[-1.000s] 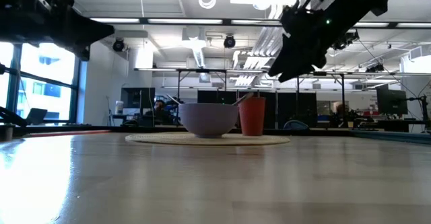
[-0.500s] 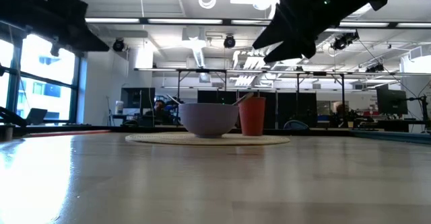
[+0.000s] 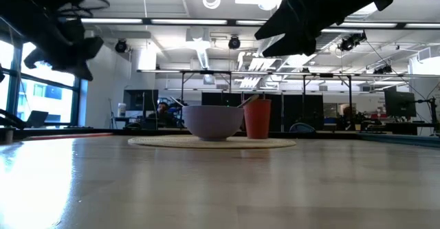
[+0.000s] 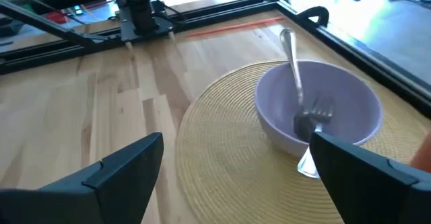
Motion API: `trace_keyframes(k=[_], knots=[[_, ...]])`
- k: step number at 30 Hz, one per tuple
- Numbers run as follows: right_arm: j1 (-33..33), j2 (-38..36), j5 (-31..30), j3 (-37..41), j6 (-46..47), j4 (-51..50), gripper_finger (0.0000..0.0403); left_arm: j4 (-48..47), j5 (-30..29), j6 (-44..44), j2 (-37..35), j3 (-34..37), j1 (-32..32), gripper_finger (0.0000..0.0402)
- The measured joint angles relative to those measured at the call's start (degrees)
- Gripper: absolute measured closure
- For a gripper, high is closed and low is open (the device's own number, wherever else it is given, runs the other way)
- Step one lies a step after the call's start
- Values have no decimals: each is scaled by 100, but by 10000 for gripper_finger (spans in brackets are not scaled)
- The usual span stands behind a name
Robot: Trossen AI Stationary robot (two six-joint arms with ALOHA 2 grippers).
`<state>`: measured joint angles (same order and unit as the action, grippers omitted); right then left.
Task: Pick & Place Utensil
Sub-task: Put the orange straw on the orange cup
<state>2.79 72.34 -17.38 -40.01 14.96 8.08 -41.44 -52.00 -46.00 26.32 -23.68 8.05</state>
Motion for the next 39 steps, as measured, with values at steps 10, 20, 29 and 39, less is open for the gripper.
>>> trace_keyframes(k=[10, 20, 29, 39], knots=[[0, 2, 452, 0, -151, -2, 36, -150, 1421, -424, 1349, 0, 1996, 386], [0, 2, 900, 0, -314, -26, 36, 500, 1941, -548, 2531, 316, 2766, 272], [0, 2, 1097, 0, -360, -164, 36, 1206, 1895, -737, 3194, 547, 2795, 260], [0, 2, 1169, 0, -476, -313, 36, 1354, 2020, -1018, 3533, 671, 2793, 283]])
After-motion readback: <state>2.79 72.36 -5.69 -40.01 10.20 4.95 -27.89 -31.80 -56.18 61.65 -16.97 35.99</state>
